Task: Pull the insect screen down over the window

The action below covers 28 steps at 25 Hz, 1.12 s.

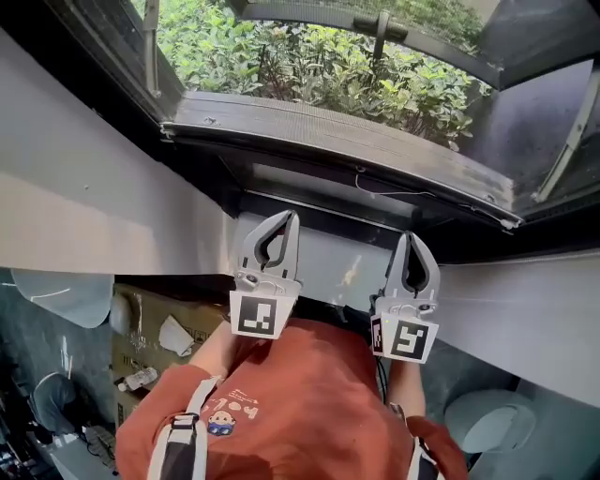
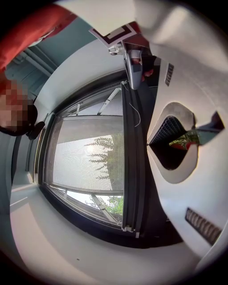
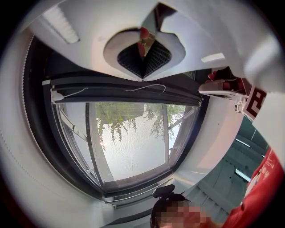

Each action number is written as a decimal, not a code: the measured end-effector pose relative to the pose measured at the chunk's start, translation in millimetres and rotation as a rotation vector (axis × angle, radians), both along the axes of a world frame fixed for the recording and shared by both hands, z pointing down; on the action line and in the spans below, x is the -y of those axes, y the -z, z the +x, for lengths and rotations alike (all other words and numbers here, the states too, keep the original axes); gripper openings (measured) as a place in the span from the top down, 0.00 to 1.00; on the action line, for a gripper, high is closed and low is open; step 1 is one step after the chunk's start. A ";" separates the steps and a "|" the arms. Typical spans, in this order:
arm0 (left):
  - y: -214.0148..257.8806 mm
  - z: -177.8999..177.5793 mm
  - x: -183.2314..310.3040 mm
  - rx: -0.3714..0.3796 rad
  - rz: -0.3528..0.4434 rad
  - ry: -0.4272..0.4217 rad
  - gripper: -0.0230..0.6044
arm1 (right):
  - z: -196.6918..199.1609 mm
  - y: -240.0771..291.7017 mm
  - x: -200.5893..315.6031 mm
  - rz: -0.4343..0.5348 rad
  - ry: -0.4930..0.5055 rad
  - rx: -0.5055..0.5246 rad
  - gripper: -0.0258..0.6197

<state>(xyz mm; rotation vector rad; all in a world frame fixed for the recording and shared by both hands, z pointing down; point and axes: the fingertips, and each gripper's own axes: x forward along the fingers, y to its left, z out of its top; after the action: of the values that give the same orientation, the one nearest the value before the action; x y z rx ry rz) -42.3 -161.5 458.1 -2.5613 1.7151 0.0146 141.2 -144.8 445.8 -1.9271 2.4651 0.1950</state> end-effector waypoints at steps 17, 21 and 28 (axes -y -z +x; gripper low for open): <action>-1.4 3.3 -1.2 0.000 0.008 0.003 0.95 | 11.8 -3.4 0.8 -0.003 -0.019 -0.030 0.95; 0.9 3.3 -0.5 0.003 0.013 0.003 0.95 | 13.0 -1.3 1.6 0.006 -0.022 -0.031 0.95; 3.8 2.0 3.6 0.008 0.018 0.004 0.95 | 13.5 1.4 4.4 0.015 -0.024 -0.043 0.95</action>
<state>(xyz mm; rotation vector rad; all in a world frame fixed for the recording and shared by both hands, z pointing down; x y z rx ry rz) -40.3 -165.1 454.3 -2.5412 1.7094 0.0191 154.8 -149.2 444.3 -1.9676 2.4610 0.2567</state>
